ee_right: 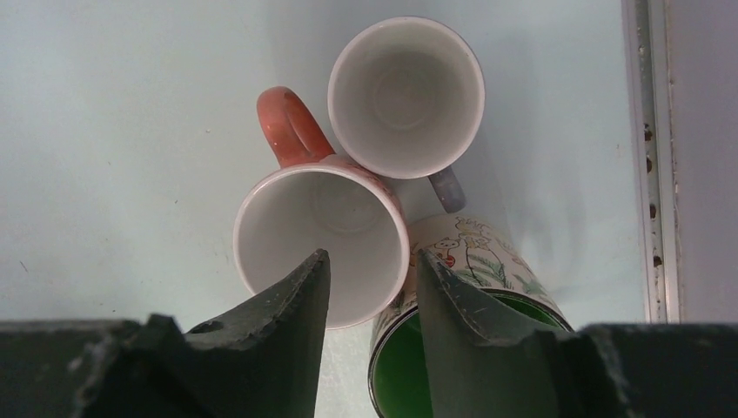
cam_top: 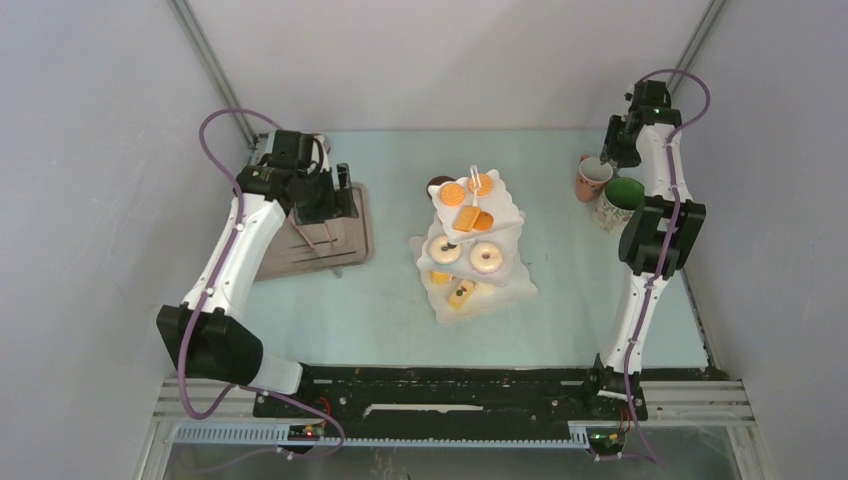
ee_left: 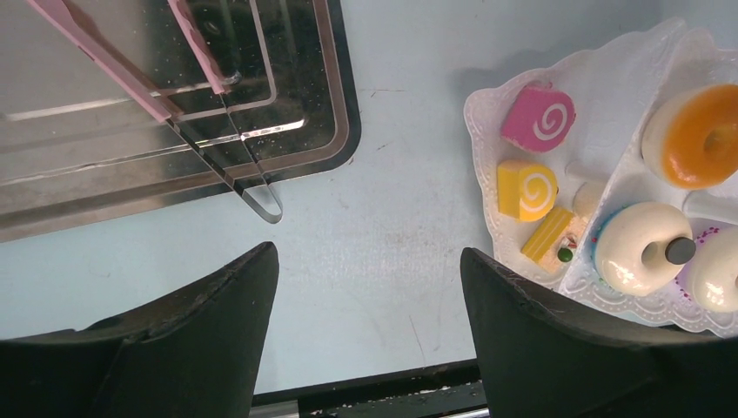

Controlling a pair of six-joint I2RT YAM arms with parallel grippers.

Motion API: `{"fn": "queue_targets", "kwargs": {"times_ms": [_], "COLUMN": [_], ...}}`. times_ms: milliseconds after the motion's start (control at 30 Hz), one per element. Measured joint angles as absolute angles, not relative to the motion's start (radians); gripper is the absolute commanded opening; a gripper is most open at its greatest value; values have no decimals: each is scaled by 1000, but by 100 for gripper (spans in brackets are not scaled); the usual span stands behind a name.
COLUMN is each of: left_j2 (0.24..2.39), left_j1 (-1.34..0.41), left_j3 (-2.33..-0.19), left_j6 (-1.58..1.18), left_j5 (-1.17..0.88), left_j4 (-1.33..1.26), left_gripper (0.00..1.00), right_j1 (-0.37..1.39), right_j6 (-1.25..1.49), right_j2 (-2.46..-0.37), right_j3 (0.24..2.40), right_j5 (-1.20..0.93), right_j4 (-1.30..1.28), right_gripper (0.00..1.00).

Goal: Serve the afternoon tea
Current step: Pick up the cup at the center of the board.

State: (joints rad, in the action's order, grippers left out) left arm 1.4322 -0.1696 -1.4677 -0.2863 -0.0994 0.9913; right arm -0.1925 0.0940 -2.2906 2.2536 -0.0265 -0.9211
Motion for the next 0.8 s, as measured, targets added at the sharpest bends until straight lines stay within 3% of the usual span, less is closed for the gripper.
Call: {"fn": "queue_targets", "kwargs": {"times_ms": [367, 800], "left_j2": [1430, 1452], "left_j1": [-167, -165], "left_j3": [-1467, -1453], "left_j6": [-286, -287], "left_j5": [-96, -144], "left_j4": [991, 960], "left_gripper": [83, 82], "right_j1": [-192, -185], "right_j6": [102, 105], "right_j2": [-2296, -2325], "right_j3": [2200, 2196], "right_j5": [-17, 28], "right_j4": [-926, -896], "right_gripper": [36, 12]}}
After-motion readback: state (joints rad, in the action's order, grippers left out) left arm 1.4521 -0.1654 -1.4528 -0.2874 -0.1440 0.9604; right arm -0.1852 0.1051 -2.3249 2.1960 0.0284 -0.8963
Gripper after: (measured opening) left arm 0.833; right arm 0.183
